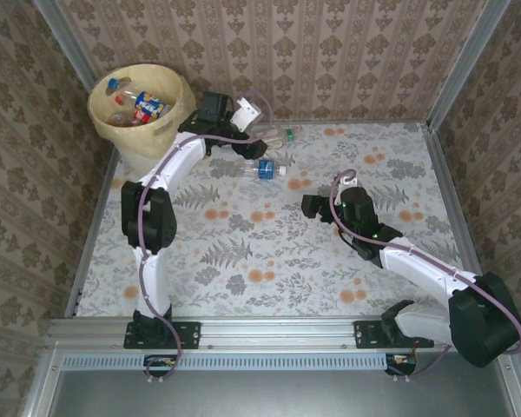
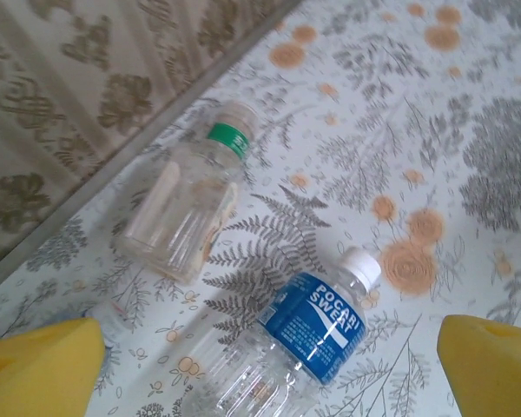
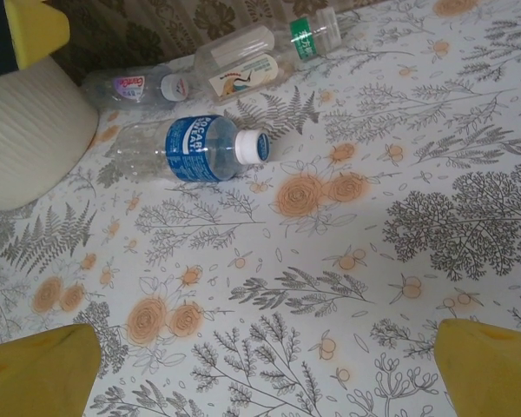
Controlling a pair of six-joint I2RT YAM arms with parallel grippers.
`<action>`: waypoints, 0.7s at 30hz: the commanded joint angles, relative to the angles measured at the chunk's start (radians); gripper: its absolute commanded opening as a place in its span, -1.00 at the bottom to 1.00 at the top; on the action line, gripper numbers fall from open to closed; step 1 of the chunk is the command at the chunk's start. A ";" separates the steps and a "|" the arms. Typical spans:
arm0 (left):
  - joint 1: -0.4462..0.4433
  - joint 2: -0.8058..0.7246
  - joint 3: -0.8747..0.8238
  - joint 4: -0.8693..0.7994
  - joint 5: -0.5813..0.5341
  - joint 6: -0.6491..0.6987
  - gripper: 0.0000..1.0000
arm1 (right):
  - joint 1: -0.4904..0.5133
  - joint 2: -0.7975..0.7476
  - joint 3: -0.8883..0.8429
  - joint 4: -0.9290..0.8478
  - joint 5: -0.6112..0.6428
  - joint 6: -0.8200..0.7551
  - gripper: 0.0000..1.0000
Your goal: Put the plastic bottles in the bin
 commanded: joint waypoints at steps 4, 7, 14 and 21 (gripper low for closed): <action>-0.013 0.079 0.079 -0.158 0.004 0.239 1.00 | -0.007 -0.031 -0.011 -0.035 0.029 -0.022 1.00; -0.014 0.120 0.093 -0.172 -0.007 0.311 1.00 | -0.007 -0.042 -0.010 -0.056 0.027 -0.035 1.00; -0.019 0.181 0.131 -0.198 -0.006 0.396 1.00 | -0.008 -0.066 -0.012 -0.084 0.032 -0.052 1.00; -0.057 0.277 0.154 -0.164 -0.114 0.463 1.00 | -0.008 -0.076 -0.003 -0.099 0.031 -0.045 1.00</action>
